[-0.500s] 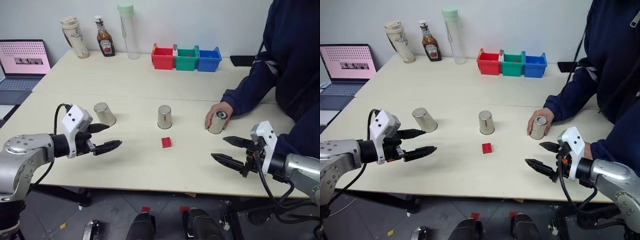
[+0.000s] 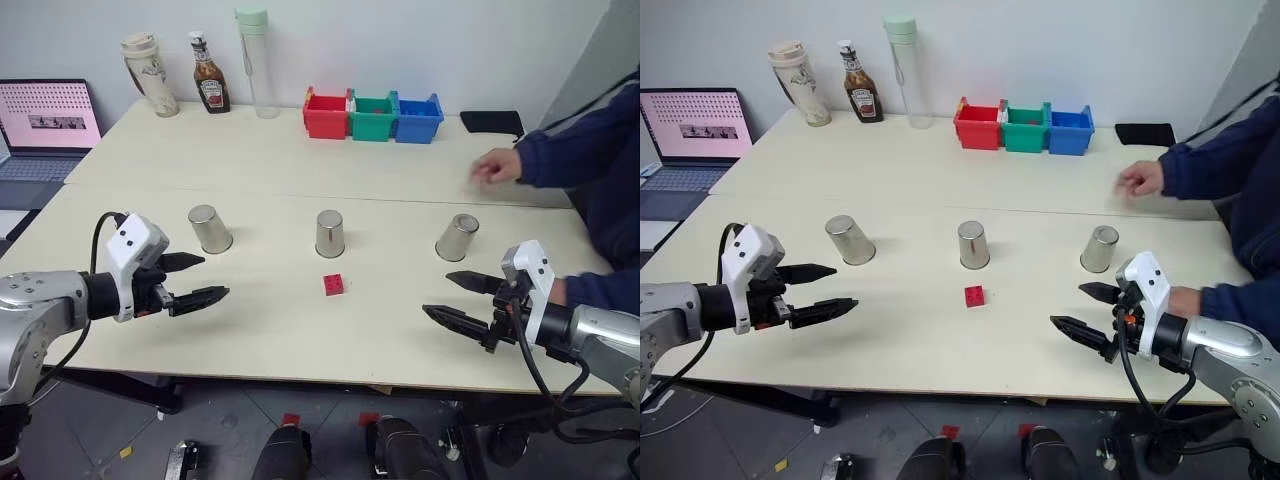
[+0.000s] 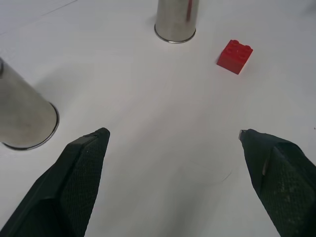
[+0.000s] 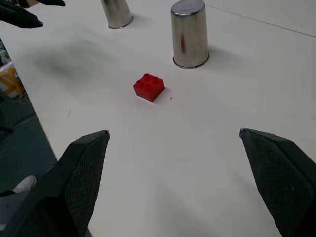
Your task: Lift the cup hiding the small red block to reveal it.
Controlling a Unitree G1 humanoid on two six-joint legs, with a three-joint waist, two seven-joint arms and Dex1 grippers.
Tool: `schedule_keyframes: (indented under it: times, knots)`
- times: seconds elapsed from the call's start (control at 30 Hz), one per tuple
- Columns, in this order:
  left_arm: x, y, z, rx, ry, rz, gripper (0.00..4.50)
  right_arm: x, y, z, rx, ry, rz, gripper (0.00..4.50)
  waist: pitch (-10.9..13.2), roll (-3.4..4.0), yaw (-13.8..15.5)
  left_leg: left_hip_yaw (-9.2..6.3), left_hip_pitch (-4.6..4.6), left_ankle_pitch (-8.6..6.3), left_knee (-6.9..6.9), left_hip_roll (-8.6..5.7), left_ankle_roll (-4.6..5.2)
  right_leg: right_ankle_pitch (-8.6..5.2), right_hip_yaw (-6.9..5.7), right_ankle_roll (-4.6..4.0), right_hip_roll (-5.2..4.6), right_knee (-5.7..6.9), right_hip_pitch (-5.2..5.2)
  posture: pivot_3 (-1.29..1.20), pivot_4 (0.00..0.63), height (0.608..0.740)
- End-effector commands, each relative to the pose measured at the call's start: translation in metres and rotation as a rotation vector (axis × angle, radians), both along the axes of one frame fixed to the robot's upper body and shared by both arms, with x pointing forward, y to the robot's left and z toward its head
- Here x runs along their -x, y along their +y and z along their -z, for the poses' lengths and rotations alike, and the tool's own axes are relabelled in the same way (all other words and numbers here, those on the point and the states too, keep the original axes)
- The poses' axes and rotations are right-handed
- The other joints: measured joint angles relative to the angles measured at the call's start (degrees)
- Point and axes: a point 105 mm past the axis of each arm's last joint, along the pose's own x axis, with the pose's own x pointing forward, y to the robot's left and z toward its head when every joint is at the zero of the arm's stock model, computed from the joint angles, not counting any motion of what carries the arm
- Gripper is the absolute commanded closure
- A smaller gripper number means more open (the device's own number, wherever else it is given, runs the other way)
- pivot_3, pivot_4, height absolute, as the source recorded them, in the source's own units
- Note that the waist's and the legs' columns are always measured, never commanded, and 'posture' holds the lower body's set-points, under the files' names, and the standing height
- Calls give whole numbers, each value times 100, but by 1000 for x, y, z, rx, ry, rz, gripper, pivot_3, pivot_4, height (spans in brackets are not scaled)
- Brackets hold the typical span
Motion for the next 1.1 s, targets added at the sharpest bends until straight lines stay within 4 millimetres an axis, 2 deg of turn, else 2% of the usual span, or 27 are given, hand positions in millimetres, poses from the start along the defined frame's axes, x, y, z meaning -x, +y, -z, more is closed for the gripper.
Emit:
schedule_keyframes:
  times: [0.03,0.47,0.9,1.1]
  knots:
    - [1,10,-14,-33,-57,-19,23,0,-1,-10,4,-43,-17,0,0,0,0,0,0,0,0,0,0,0,0,0,0,0,0,0,150,740]
    - [1,11,-16,-18,-74,-28,23,-1,-1,-7,1,-40,-15,0,0,0,0,1,0,0,0,0,0,0,0,0,-3,1,0,0,150,740]
    - [0,1,-30,104,-74,-18,23,-3,2,-7,-8,-45,-9,0,0,0,0,1,0,0,1,0,0,0,-2,1,-2,3,0,0,150,740]
    - [2,-2,-26,117,-58,-14,23,-4,3,-5,-2,-48,-10,0,0,0,0,2,1,0,1,-1,0,1,-1,1,-2,4,0,0,150,740]
